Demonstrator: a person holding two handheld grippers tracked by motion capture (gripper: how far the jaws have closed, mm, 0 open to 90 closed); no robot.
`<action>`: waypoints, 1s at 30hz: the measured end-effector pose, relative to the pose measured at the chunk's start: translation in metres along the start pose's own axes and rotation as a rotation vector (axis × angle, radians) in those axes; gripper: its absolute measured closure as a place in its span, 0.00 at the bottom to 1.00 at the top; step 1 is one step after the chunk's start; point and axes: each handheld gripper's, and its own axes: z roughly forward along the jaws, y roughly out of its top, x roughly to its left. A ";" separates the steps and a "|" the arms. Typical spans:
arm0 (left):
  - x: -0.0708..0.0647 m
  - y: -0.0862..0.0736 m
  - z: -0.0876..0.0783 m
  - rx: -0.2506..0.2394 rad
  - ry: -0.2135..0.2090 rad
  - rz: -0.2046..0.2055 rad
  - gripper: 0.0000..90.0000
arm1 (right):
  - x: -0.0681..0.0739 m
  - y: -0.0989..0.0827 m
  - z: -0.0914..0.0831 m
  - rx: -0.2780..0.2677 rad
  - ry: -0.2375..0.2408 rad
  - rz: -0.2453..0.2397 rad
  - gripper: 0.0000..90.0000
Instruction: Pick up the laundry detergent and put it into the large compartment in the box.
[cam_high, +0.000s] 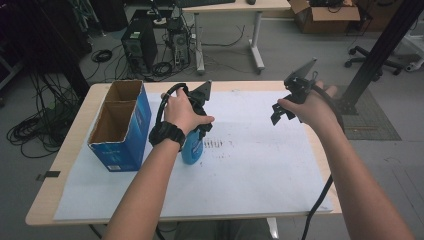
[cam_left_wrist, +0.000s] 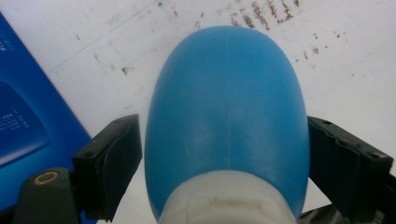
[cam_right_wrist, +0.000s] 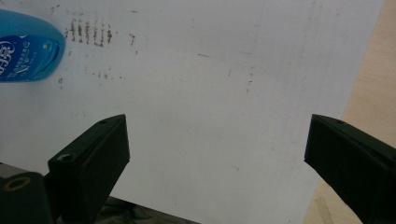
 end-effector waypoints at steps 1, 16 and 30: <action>0.000 0.000 0.000 0.000 0.001 0.002 0.17 | 0.000 0.000 0.000 -0.001 0.000 0.001 0.07; 0.003 -0.001 0.001 -0.002 0.001 -0.003 0.23 | 0.001 0.002 0.001 0.004 -0.004 -0.002 0.08; 0.004 0.001 0.002 -0.003 -0.004 0.000 0.27 | 0.001 0.002 0.003 0.008 -0.005 0.000 0.08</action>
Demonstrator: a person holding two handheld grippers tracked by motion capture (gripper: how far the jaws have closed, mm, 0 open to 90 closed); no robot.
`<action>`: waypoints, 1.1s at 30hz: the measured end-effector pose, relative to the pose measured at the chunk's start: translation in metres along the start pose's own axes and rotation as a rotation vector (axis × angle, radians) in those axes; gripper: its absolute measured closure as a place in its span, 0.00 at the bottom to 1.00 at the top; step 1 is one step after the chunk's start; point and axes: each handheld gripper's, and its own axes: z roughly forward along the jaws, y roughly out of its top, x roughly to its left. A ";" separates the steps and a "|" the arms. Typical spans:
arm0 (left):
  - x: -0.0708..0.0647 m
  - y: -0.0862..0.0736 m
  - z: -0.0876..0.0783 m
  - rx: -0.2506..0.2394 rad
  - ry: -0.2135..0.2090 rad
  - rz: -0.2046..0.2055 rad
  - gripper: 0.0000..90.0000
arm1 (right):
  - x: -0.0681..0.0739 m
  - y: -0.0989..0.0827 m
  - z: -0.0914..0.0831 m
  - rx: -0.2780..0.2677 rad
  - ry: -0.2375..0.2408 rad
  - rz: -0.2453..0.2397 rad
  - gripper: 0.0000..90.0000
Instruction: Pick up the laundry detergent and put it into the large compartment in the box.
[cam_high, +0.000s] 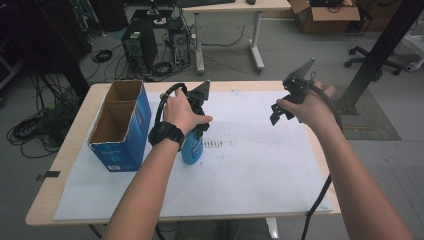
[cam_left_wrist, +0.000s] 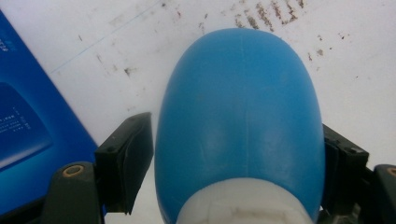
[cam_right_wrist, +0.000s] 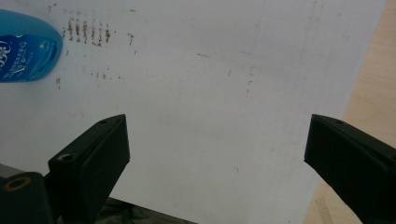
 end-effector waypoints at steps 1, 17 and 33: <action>0.000 0.000 0.000 0.004 -0.001 0.002 0.27 | 0.000 0.000 0.000 0.000 -0.002 0.000 0.08; 0.001 0.000 -0.001 0.002 -0.009 0.000 0.34 | -0.001 0.000 0.002 0.004 0.001 0.002 0.08; -0.001 0.001 -0.003 -0.002 -0.013 0.001 0.41 | -0.003 -0.002 0.001 0.003 0.002 0.007 0.08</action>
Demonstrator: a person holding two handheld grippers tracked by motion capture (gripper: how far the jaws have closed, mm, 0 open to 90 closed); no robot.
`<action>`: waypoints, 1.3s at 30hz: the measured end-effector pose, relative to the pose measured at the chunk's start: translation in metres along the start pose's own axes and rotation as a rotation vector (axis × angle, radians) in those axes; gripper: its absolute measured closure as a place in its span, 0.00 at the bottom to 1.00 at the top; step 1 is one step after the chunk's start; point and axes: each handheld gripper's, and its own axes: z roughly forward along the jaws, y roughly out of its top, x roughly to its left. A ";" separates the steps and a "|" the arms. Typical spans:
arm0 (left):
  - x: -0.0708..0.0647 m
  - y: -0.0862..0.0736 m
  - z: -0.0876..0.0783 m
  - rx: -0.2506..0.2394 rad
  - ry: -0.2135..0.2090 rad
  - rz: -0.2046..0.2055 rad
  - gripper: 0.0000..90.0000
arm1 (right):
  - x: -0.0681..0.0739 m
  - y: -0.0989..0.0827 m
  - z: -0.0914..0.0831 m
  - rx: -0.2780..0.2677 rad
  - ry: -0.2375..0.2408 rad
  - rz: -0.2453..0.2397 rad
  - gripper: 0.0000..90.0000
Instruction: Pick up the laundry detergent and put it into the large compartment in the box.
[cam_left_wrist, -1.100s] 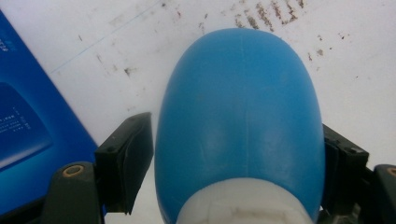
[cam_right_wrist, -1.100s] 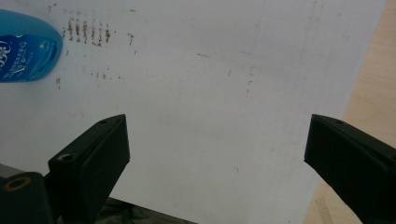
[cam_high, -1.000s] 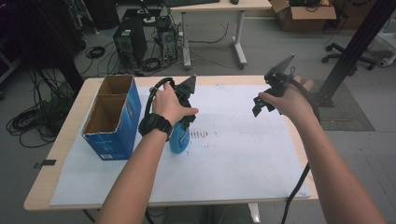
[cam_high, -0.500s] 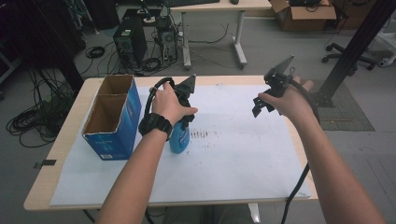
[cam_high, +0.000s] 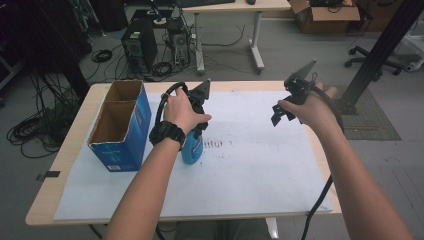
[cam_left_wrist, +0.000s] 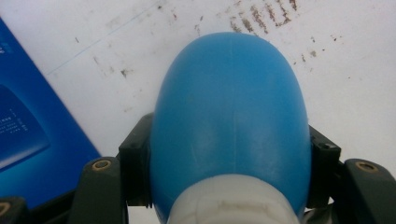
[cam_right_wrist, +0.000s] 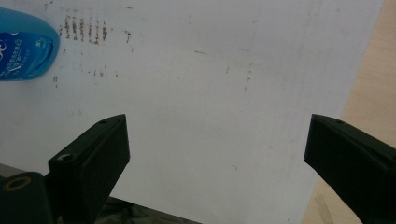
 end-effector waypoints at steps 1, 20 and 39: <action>0.000 0.000 -0.001 0.002 0.000 0.001 0.41 | 0.000 0.000 0.000 0.000 0.000 0.000 0.08; 0.021 -0.008 -0.074 -0.016 -0.028 -0.029 0.42 | 0.009 0.000 -0.013 -0.016 0.002 -0.005 0.08; 0.076 -0.033 -0.160 -0.064 -0.009 -0.123 0.42 | 0.008 0.000 -0.025 -0.030 0.008 0.007 0.08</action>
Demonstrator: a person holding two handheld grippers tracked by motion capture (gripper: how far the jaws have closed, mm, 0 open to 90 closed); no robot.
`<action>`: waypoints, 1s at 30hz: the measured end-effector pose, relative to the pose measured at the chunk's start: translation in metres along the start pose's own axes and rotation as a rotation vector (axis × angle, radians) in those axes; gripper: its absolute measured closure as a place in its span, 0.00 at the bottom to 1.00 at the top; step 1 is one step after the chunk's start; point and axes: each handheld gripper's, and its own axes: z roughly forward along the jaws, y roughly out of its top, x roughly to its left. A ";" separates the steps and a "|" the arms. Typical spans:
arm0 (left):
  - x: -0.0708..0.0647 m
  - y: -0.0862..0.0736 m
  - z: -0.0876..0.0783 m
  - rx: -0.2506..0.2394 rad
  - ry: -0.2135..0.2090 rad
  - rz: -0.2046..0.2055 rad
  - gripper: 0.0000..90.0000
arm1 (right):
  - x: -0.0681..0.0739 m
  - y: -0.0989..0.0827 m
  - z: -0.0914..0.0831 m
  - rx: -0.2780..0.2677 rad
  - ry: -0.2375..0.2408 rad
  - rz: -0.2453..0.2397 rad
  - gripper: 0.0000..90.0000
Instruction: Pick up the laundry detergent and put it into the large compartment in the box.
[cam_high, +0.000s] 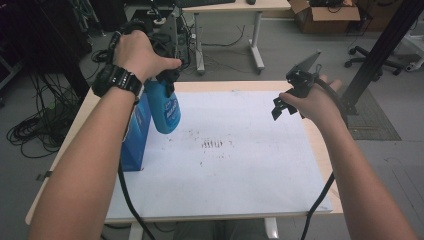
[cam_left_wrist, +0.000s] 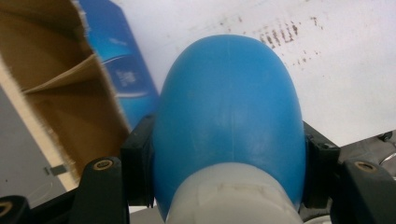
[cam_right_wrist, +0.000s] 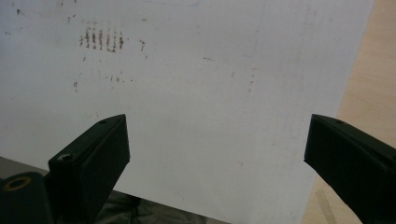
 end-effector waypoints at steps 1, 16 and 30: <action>0.004 -0.001 -0.003 -0.005 -0.001 -0.011 0.42 | 0.000 0.000 0.000 0.002 -0.001 0.001 0.08; 0.070 -0.026 -0.030 -0.031 0.005 -0.150 0.42 | -0.002 0.004 0.007 0.017 -0.010 0.012 0.08; 0.113 -0.043 -0.031 -0.035 0.037 -0.269 0.42 | -0.010 0.006 0.009 0.022 -0.014 0.024 0.08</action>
